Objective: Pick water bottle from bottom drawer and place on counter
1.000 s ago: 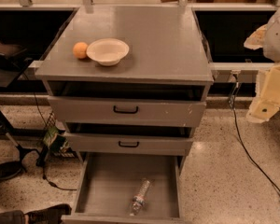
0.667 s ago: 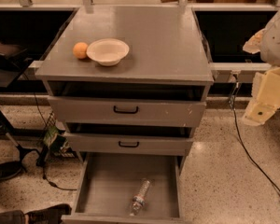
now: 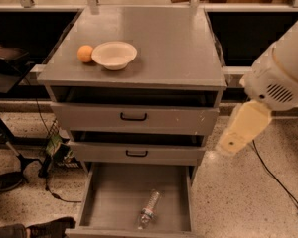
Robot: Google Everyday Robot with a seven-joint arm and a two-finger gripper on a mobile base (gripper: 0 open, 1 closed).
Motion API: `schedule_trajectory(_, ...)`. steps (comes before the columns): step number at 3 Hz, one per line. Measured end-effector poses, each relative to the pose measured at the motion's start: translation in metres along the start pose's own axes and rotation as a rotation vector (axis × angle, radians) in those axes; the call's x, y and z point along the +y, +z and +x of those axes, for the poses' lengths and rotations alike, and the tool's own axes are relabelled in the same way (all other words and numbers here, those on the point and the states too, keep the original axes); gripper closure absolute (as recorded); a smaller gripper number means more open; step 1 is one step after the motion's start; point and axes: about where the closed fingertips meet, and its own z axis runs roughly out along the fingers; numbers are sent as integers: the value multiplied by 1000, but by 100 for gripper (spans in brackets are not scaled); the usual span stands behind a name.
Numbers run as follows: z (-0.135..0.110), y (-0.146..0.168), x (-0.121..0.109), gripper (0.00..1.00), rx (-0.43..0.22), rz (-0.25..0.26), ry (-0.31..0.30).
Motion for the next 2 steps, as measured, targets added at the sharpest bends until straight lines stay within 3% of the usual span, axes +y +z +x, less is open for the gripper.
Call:
schedule_trajectory(1, -26, 66, 25, 0, -45, -38, 140)
schedule_trajectory(2, -60, 136, 36, 0, -78, -66, 238)
